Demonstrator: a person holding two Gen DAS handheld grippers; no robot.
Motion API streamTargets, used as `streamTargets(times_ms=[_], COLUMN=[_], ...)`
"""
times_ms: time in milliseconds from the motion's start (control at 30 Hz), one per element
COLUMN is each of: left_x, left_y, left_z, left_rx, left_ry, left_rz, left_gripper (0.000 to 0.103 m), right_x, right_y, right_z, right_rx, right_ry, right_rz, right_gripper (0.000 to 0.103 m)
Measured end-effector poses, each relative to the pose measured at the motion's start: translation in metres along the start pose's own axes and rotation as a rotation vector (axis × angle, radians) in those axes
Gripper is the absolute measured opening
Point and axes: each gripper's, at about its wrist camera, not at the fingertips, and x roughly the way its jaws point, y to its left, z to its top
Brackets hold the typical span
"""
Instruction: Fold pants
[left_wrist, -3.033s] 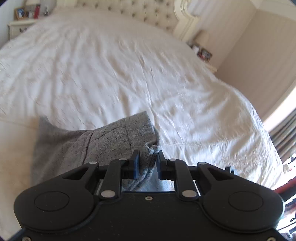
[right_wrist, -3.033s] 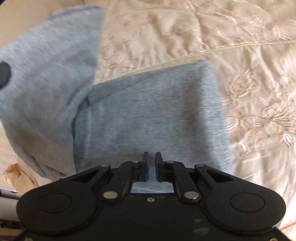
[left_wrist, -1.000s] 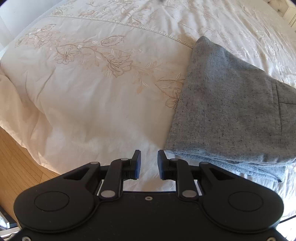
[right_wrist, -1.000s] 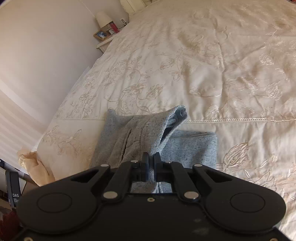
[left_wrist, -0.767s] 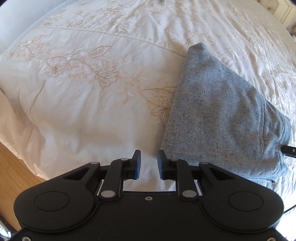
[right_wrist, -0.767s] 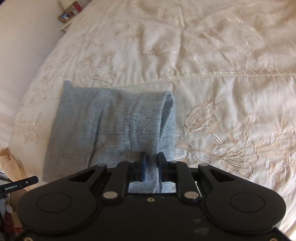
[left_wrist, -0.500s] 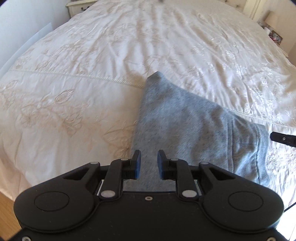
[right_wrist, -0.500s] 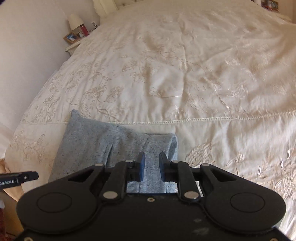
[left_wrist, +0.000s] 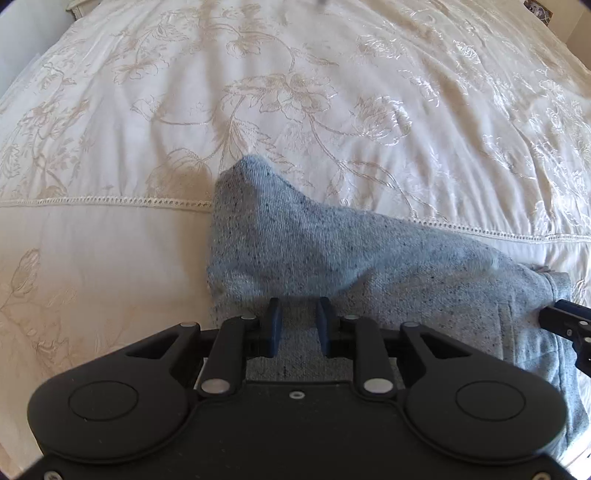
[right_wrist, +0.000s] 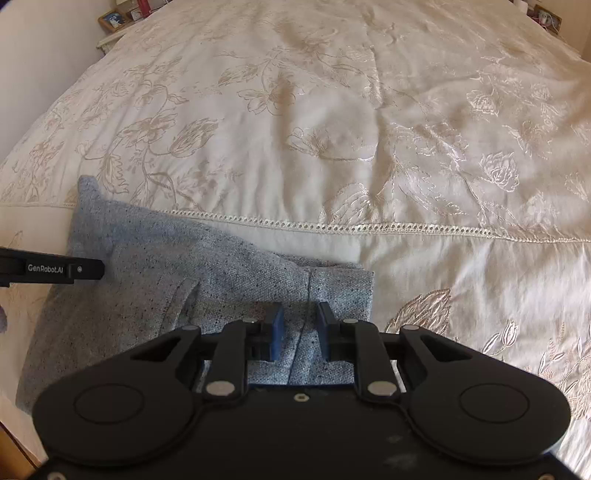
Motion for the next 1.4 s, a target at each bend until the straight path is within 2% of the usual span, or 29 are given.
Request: streamTargets(times_ms=[167, 200, 233, 300, 500, 633, 700, 800, 867, 1000, 1133, 1233, 1333, 1400], left_x=[-0.002, -0.006, -0.011, -0.020, -0.041, -0.047, -0.045, -0.038, -0.030, -0.019, -0.005, 0.004, 0.009, 0.008], left_y=[-0.006, -0.006, -0.006, -0.004, 0.009, 0.014, 0.020, 0.034, 0.042, 0.047, 0.049, 0.050, 0.041, 0.039], left_z=[-0.003, -0.006, -0.012, -0.026, -0.085, -0.104, -0.103, -0.094, -0.088, -0.076, -0.066, -0.059, -0.056, -0.057], left_rx=[0.081, 0.092, 0.100, 0.106, 0.089, 0.093, 0.063, 0.002, -0.028, -0.029, -0.049, -0.066, -0.046, -0.045], left_ry=[-0.015, -0.025, -0.036, -0.054, -0.053, -0.086, -0.080, -0.044, -0.023, -0.018, -0.012, 0.023, 0.029, 0.024], left_rz=[0.013, 0.015, 0.018, 0.021, -0.014, 0.008, 0.004, -0.051, -0.078, -0.115, -0.158, -0.199, -0.180, -0.169], left_gripper=[0.036, 0.037, 0.039, 0.042, 0.053, 0.063, 0.068, 0.072, 0.079, 0.085, 0.092, 0.103, 0.103, 0.103], right_x=[-0.003, -0.009, -0.012, -0.019, -0.028, -0.027, -0.021, -0.010, -0.001, 0.015, 0.025, 0.026, 0.022, 0.021], right_y=[0.009, 0.009, 0.008, 0.004, -0.009, -0.020, -0.023, -0.029, -0.035, -0.050, -0.058, -0.060, -0.064, -0.064], right_z=[-0.009, -0.012, -0.016, -0.026, -0.062, -0.068, -0.064, -0.055, -0.049, -0.038, -0.032, -0.035, -0.043, -0.043], right_rx=[-0.076, -0.071, -0.059, -0.020, 0.100, 0.162, 0.156, 0.133, 0.138, 0.162, 0.155, 0.169, 0.219, 0.247], right_ry=[-0.029, -0.036, -0.042, -0.046, -0.024, -0.022, 0.000, 0.028, 0.048, 0.085, 0.093, 0.075, 0.057, 0.075], right_rz=[-0.031, -0.040, -0.050, -0.048, -0.002, 0.032, 0.047, 0.082, 0.119, 0.202, 0.249, 0.272, 0.286, 0.288], right_gripper=[0.024, 0.031, 0.038, 0.043, 0.053, 0.058, 0.062, 0.066, 0.068, 0.076, 0.080, 0.084, 0.088, 0.089])
